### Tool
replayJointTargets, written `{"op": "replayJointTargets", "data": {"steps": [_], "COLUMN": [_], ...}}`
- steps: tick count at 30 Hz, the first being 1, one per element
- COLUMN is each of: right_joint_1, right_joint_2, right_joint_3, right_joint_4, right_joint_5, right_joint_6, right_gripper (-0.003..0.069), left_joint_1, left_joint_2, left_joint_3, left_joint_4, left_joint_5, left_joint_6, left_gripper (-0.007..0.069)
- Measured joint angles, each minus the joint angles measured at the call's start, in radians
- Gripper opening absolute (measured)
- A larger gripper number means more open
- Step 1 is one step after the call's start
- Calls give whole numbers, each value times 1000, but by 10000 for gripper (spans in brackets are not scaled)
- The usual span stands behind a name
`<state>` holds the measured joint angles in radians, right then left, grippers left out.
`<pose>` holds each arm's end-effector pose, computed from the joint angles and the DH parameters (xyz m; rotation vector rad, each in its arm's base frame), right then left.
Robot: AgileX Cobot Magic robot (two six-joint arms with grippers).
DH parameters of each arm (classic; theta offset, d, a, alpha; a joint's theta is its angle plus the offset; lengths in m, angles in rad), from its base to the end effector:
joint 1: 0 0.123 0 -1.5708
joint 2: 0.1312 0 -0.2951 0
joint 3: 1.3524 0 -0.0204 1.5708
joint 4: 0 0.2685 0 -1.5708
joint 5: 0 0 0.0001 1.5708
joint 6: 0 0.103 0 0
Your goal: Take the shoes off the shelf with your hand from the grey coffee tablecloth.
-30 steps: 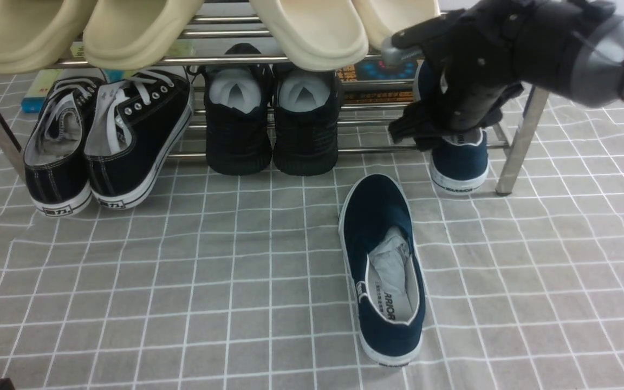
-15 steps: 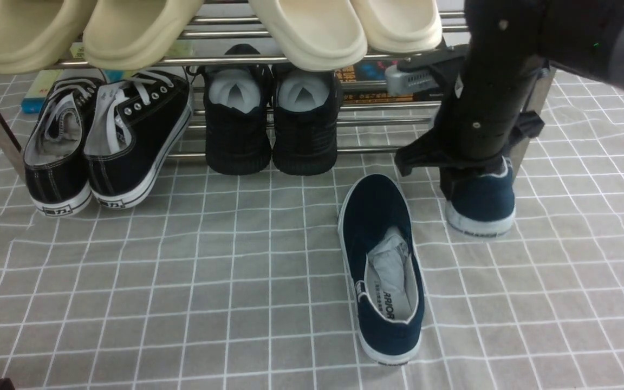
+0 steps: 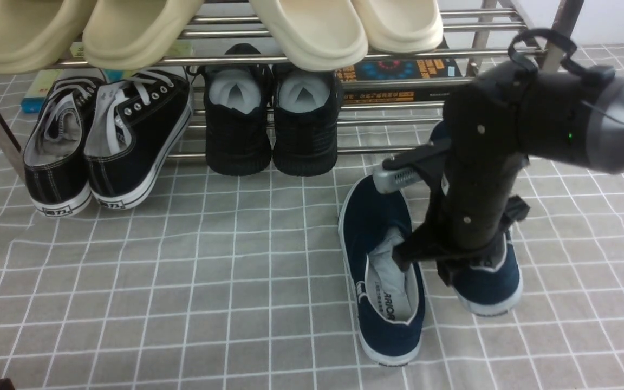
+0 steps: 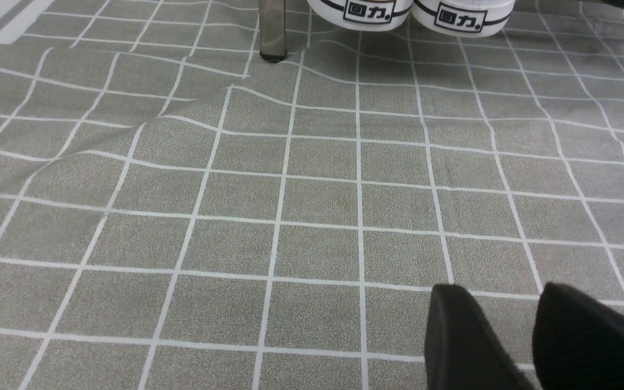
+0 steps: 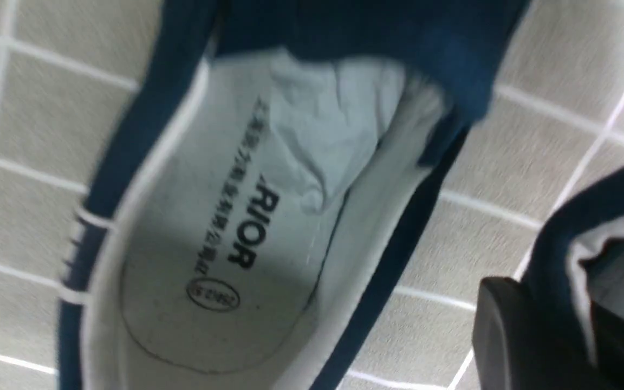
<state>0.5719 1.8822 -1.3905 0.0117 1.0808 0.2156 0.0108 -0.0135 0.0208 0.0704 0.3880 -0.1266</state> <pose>0.3273 0.2119 0.2001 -0.5357 3.0188 0.0653 0.0710 0.0035 0.1682 -0.0861 1.8760 -0.0098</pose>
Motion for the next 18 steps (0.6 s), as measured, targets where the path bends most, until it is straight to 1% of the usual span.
{"op": "replayJointTargets", "data": {"steps": [8, 13, 17, 18], "right_joint_1": [1, 1, 1, 1], "right_joint_2": [-5, -6, -9, -12], "right_joint_3": [81, 86, 85, 80], "right_joint_4": [58, 60, 61, 62], "right_joint_5": [-13, -16, -4, 18], "right_joint_6": [0, 5, 8, 8], "right_gripper": [20, 25, 55, 85], "left_joint_1": [0, 0, 0, 0], "left_joint_2": [0, 0, 0, 0], "left_joint_3": [0, 0, 0, 0], "left_joint_4": [0, 0, 0, 0], "left_joint_5": [0, 0, 0, 0], "left_joint_6": [0, 0, 0, 0], "left_gripper": [240, 240, 240, 240]}}
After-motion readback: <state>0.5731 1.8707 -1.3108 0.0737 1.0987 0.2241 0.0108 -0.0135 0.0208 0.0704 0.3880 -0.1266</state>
